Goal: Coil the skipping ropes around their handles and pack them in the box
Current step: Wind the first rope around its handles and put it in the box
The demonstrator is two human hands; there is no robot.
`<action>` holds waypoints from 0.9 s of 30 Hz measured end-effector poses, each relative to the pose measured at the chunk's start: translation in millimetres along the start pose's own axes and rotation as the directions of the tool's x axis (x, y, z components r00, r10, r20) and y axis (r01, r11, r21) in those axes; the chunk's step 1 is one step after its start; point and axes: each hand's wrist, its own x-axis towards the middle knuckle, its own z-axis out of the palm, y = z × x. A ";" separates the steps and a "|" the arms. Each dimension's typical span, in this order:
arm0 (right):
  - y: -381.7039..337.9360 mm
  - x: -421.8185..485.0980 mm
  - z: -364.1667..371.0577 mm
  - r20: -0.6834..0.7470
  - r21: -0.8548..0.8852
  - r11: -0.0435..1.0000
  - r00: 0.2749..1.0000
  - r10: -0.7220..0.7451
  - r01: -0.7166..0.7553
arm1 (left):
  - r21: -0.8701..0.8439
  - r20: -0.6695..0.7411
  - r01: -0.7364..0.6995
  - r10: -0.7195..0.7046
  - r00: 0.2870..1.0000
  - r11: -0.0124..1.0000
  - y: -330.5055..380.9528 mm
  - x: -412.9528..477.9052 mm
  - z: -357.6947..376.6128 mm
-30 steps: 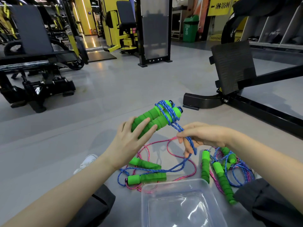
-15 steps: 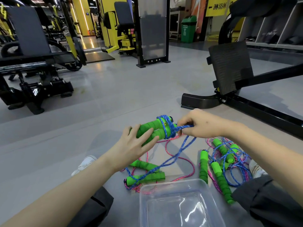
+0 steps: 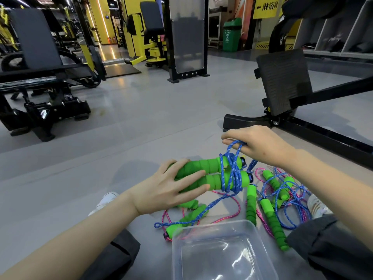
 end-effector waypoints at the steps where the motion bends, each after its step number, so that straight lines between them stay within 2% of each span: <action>1: -0.2 -0.6 1.4 -0.012 0.014 1.000 1.000 -0.010 0.010 | -0.022 -0.031 0.006 -0.006 0.999 1.000 3.7 4.4 -1.6; 4: 0.9 -3.1 0.8 0.028 0.215 0.973 0.997 0.073 -0.078 | -0.084 -0.114 0.030 -0.040 0.993 0.996 15.1 18.8 -4.7; 7: 4.3 -6.3 10.8 0.109 0.387 0.893 0.973 0.205 -0.232 | -0.110 -0.184 0.059 -0.079 0.980 0.992 19.3 28.4 -7.5; 9: 10.2 -11.7 20.2 0.232 0.426 0.829 0.929 0.287 -0.362 | -0.116 -0.200 0.075 -0.097 0.975 0.990 18.2 30.4 -8.2; 11: 9.1 -19.9 21.7 0.380 0.442 0.715 0.835 0.398 -0.542 | -0.130 -0.196 0.117 -0.141 0.970 0.985 16.8 30.2 -5.8; 13: 2.3 -22.7 13.6 0.554 0.376 0.684 0.743 0.375 -0.625 | -0.119 -0.180 0.179 -0.199 0.963 0.977 16.2 27.6 -1.4; 14: -2.1 -21.3 12.9 0.571 0.427 0.620 0.728 0.378 -0.658 | -0.104 -0.165 0.211 -0.226 0.960 0.972 15.9 24.8 1.4; 16: -21.1 -17.4 12.2 0.573 0.485 0.640 0.769 0.283 -0.597 | -0.066 -0.120 0.274 -0.281 0.952 0.959 12.0 16.3 6.6; 17: -25.9 -14.7 14.9 0.572 0.530 0.615 0.781 0.250 -0.585 | -0.044 -0.099 0.311 -0.314 0.944 0.950 8.4 11.7 8.3; 21: -26.9 -11.3 27.5 0.666 0.654 0.414 0.742 0.081 -0.633 | 0.054 -0.058 0.370 -0.367 0.928 0.927 -4.0 -1.9 12.2; 23: -28.1 -10.6 26.8 0.710 0.640 0.391 0.704 0.029 -0.661 | 0.091 -0.035 0.360 -0.358 0.933 0.929 -7.1 -5.7 12.1; 27: -26.2 -8.9 22.0 0.779 0.570 0.431 0.627 -0.011 -0.700 | 0.173 0.018 0.367 -0.375 0.927 0.914 -11.7 -8.5 13.0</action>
